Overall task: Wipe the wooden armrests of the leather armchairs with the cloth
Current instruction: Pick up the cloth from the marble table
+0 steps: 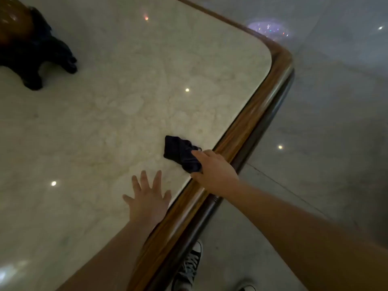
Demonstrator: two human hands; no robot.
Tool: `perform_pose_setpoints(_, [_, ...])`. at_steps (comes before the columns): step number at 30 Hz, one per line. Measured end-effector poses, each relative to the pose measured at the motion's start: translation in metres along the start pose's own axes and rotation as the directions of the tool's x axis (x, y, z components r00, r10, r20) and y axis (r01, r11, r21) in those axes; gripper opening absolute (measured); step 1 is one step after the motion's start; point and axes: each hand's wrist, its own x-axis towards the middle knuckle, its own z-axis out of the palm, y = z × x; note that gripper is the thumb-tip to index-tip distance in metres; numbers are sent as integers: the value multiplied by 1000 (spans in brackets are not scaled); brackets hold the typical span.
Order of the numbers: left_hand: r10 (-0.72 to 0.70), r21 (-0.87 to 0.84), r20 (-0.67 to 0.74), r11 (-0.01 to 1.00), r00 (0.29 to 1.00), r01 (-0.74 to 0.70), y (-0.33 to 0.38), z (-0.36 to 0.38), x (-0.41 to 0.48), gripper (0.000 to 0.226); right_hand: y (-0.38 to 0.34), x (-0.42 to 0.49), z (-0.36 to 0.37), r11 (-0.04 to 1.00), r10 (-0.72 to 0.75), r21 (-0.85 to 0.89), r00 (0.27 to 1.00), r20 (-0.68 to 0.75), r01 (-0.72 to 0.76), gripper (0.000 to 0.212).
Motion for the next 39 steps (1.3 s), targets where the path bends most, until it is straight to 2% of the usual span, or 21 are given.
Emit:
perform_pose_setpoints(5, [-31,29,-35,999,999,32,-3,21,36,79,-4,61,28,987,-29,-159,999,-27,25,74])
perform_pose_setpoints(10, [-11,58,-78,998,997,16,-1,28,36,84,-6,94,53,933,-16,-359,998,60,37,76])
perform_pose_setpoints(13, [-2,60,-87,998,996,7,-2,28,35,83,-10,100,58,906,-30,-422,999,-17,20,70])
perform_pose_setpoints(17, [8,66,-79,998,997,-2,0,26,31,83,-12,101,52,961,21,-276,999,-29,-28,53])
perform_pose_setpoints(20, [17,63,-45,998,999,-14,0,21,30,82,-9,95,38,993,106,-50,994,-31,-107,45])
perform_pose_setpoints(22, [15,48,-2,999,1000,-15,-1,16,32,82,-5,85,29,991,129,42,989,-66,-126,45])
perform_pose_setpoints(27, [18,27,39,999,999,-19,2,-10,29,79,0,47,3,982,154,130,976,-152,-134,45])
perform_pose_setpoints(33, [188,111,-78,978,979,-179,25,-57,1,77,-1,-16,-40,955,223,248,941,-255,-159,46])
perform_pose_setpoints(39, [348,156,-94,931,933,-331,59,-115,-49,77,-4,-93,-96,932,307,292,894,-326,-213,46])
